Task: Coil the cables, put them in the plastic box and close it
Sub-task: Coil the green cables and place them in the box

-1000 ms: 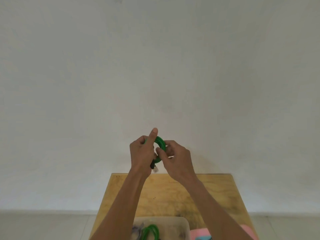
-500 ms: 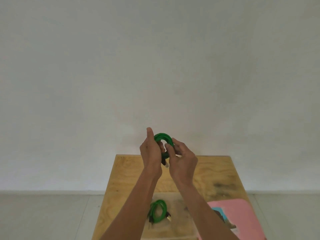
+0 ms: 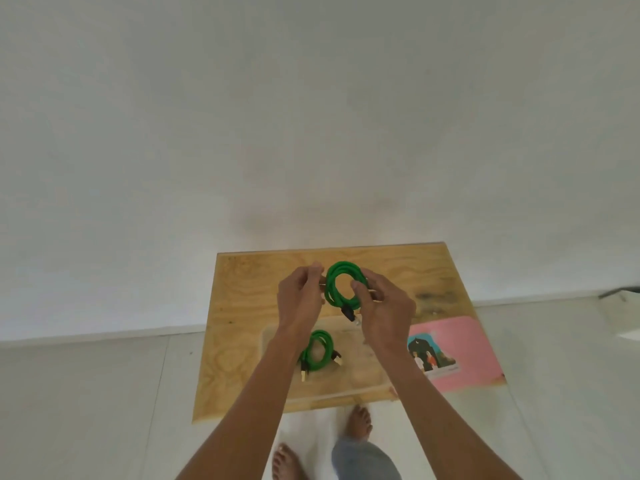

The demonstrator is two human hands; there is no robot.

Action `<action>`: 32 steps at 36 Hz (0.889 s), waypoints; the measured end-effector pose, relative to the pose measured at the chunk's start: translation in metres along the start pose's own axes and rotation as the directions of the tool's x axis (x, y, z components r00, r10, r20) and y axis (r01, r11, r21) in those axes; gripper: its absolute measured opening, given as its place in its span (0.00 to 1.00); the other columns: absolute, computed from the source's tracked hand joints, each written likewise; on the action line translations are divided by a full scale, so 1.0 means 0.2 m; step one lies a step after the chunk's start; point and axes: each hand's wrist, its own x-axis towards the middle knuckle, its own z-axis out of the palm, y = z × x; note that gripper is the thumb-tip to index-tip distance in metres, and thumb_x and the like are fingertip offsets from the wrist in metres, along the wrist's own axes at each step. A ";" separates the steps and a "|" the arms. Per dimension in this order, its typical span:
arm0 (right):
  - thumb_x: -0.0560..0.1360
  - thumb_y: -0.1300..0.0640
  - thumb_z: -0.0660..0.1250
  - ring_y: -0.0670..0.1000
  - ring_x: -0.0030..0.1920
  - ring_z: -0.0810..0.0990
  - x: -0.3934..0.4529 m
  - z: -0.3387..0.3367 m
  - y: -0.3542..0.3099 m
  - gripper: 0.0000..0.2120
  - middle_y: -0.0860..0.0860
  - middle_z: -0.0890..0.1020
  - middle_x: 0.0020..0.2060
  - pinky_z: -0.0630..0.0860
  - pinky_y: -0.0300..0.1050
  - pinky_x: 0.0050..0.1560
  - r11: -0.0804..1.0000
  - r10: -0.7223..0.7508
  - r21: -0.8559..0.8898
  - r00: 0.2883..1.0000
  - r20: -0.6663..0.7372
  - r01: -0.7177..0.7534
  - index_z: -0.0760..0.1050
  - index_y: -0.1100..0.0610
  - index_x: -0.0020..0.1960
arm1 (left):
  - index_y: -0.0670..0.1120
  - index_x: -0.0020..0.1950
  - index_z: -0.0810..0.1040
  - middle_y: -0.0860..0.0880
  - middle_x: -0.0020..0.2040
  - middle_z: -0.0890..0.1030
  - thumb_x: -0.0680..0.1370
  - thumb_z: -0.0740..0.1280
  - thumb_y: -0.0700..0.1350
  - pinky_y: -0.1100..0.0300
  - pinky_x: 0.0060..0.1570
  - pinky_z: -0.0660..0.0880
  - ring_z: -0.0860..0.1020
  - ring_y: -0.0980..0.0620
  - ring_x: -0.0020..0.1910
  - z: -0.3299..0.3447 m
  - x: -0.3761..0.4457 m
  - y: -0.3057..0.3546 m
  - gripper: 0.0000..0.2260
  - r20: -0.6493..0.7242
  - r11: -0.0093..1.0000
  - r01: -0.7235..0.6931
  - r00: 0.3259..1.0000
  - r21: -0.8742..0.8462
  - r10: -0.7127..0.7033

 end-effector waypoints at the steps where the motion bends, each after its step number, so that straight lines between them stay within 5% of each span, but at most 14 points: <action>1: 0.74 0.62 0.74 0.44 0.37 0.83 0.00 -0.01 0.04 0.12 0.46 0.85 0.44 0.74 0.25 0.41 1.000 0.018 -0.022 1.000 -0.003 -0.018 0.84 0.56 0.57 | 0.50 0.44 0.83 0.50 0.40 0.86 0.80 0.65 0.54 0.43 0.50 0.81 0.84 0.49 0.44 -0.02 0.00 -0.04 0.12 -0.041 1.000 -0.002 0.999 0.028 0.003; 6: 0.74 0.59 0.73 0.51 0.39 0.84 -0.02 -0.02 0.25 0.11 0.51 0.87 0.44 0.79 0.42 0.45 0.979 0.105 -0.177 0.994 0.013 -0.101 0.83 0.55 0.57 | 0.44 0.56 0.81 0.48 0.51 0.83 0.82 0.62 0.49 0.54 0.55 0.74 0.80 0.46 0.55 -0.14 -0.02 -0.27 0.12 -0.168 0.897 -0.166 0.953 0.409 0.253; 13: 0.77 0.59 0.69 0.58 0.49 0.83 -0.11 0.01 0.52 0.12 0.55 0.86 0.49 0.75 0.47 0.49 0.888 0.260 -0.411 0.962 0.084 -0.204 0.81 0.55 0.60 | 0.43 0.72 0.72 0.41 0.74 0.70 0.81 0.55 0.54 0.42 0.71 0.64 0.65 0.41 0.75 -0.25 -0.06 -0.62 0.24 -0.033 0.570 -0.160 0.949 0.806 0.314; 22: 0.80 0.58 0.63 0.62 0.55 0.80 -0.12 0.08 0.57 0.15 0.59 0.83 0.54 0.75 0.53 0.52 0.802 0.318 -0.583 0.919 0.233 -0.130 0.77 0.55 0.65 | 0.42 0.80 0.55 0.45 0.82 0.55 0.83 0.47 0.58 0.45 0.78 0.53 0.48 0.49 0.81 -0.29 -0.09 -0.79 0.30 0.109 0.422 -0.213 0.960 0.881 0.257; 32: 0.79 0.59 0.65 0.62 0.53 0.80 -0.10 0.18 0.62 0.14 0.58 0.81 0.55 0.77 0.53 0.49 0.698 0.356 -0.713 0.895 0.269 -0.063 0.72 0.56 0.64 | 0.42 0.81 0.55 0.45 0.82 0.55 0.84 0.48 0.57 0.46 0.78 0.50 0.49 0.48 0.81 -0.29 -0.09 -0.81 0.29 0.105 0.380 -0.204 0.958 0.902 0.266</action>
